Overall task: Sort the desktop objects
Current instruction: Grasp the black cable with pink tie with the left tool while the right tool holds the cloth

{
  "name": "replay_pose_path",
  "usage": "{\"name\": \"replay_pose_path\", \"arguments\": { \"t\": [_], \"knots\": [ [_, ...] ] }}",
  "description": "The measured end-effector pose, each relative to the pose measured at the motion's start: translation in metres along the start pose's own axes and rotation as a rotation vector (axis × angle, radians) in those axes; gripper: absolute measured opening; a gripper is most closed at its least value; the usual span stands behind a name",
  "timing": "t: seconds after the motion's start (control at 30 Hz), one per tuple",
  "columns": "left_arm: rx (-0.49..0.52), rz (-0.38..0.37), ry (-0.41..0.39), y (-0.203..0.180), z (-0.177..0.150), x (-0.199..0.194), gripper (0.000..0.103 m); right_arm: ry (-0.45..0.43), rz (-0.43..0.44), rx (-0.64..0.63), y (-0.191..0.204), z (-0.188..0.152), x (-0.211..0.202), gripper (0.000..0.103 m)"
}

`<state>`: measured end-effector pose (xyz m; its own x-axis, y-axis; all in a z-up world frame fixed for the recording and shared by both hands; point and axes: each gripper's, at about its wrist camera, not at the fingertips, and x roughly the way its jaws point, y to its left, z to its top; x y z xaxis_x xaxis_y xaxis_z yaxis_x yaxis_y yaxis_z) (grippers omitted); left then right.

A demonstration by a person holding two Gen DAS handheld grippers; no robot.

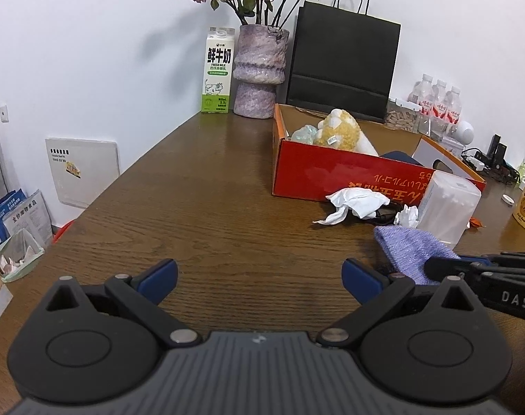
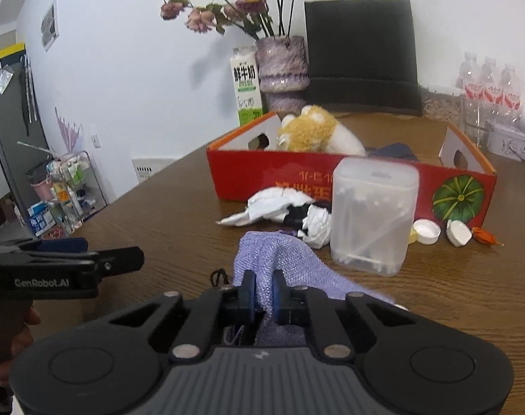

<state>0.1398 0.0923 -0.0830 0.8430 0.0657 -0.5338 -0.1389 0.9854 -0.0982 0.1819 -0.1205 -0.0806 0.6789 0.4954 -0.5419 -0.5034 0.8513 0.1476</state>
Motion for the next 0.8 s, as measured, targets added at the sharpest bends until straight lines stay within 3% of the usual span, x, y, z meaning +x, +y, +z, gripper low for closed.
{"name": "replay_pose_path", "arguments": {
  "t": [0.43, 0.8],
  "knots": [
    [0.052, -0.024, -0.024, -0.028, 0.006, -0.008, 0.103, -0.105, -0.027, -0.001, -0.009, 0.008, -0.037, 0.007],
    [0.131, -0.132, -0.002, -0.09, 0.009, -0.003, 0.103, -0.212, -0.139, 0.029, -0.051, 0.009, -0.094, 0.006]
  ]
}}
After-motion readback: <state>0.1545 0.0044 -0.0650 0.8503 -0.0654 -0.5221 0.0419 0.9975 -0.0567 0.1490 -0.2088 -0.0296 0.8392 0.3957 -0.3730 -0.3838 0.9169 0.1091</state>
